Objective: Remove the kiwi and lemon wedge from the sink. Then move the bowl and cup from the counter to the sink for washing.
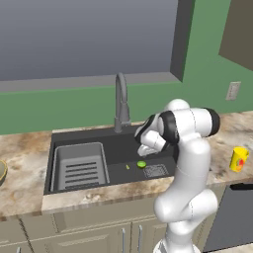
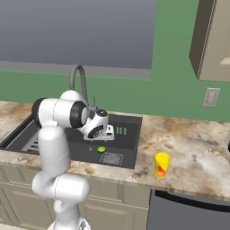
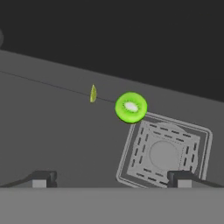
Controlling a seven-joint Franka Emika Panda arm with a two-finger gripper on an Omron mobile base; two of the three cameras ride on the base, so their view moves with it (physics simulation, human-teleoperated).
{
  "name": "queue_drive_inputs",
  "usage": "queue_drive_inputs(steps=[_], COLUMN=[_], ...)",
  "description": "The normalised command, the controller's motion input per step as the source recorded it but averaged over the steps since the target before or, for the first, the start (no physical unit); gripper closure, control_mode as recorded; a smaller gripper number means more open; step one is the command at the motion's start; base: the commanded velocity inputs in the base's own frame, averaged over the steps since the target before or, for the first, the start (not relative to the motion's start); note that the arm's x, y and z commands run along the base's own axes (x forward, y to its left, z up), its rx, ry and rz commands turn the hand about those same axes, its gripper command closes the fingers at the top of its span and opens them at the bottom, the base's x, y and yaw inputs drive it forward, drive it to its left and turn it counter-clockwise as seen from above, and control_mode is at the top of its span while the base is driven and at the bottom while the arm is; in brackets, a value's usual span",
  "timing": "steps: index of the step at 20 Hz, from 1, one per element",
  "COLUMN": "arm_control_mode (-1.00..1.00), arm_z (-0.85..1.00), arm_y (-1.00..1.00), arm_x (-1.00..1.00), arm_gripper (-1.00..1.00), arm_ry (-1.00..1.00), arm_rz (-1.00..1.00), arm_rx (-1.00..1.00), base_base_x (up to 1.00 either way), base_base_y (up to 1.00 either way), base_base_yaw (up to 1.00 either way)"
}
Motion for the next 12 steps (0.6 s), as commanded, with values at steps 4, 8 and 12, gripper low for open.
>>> queue_drive_inputs(steps=[4, 8, 12], arm_control_mode=[-1.0, -1.0, -1.0], arm_z=[-0.14, -0.15, -0.15], arm_y=[0.03, 0.02, 0.01], arm_x=[0.11, 0.11, 0.09], arm_gripper=[-1.0, -1.0, -1.0], arm_ry=[0.0, 0.0, 0.0], arm_rz=[0.0, 0.0, 0.0], arm_rx=[0.01, 0.02, 0.02], base_base_x=[0.0, 0.0, 0.0], base_base_y=[0.0, 0.0, 0.0], base_base_yaw=[0.0, 0.0, 0.0])
